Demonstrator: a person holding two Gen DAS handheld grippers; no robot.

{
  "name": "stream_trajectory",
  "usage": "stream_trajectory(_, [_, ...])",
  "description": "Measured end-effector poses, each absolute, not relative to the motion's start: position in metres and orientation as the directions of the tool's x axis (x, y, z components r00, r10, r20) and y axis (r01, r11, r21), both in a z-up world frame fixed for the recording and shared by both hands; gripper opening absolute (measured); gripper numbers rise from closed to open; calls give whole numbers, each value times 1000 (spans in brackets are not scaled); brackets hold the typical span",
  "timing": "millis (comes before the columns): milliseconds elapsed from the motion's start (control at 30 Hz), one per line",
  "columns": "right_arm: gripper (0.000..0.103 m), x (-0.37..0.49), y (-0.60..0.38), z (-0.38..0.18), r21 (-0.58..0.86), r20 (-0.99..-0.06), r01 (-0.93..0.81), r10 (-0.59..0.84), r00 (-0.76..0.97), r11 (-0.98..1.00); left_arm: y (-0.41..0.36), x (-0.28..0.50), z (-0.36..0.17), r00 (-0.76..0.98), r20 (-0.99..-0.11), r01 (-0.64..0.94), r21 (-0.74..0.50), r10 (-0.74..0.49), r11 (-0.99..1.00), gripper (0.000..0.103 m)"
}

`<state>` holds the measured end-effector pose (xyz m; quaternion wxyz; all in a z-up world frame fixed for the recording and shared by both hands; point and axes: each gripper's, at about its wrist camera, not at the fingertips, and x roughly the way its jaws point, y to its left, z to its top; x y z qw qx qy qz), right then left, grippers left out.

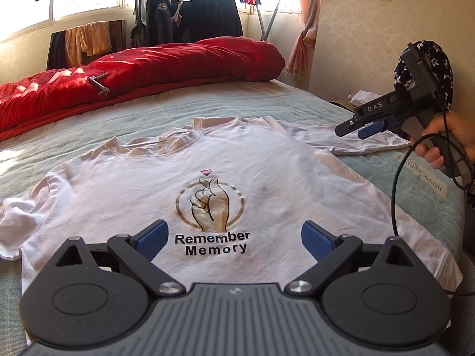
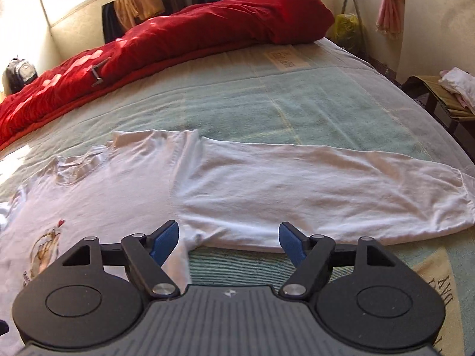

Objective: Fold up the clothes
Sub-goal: 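Move the open right gripper along the laid sleeve, then move the open left gripper toward the 'OH,YES!' sleeve cuff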

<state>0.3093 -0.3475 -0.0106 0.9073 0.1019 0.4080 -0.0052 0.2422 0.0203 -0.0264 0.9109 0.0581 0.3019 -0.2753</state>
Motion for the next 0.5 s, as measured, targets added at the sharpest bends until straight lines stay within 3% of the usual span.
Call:
stream_trajectory(233, [80, 290, -242, -22, 85, -755, -197, 192, 627, 977, 36, 236, -12, 718, -541, 490, -53, -438, 870, 96])
stream_trajectory(367, [81, 263, -232, -49, 43, -778, -168, 138, 612, 985, 43, 227, -4, 735, -515, 492, -44, -442, 869, 96])
stream_trajectory(500, [98, 214, -247, -59, 57, -777, -96, 105, 621, 994, 53, 218, 5, 742, -474, 507, -65, -474, 859, 96])
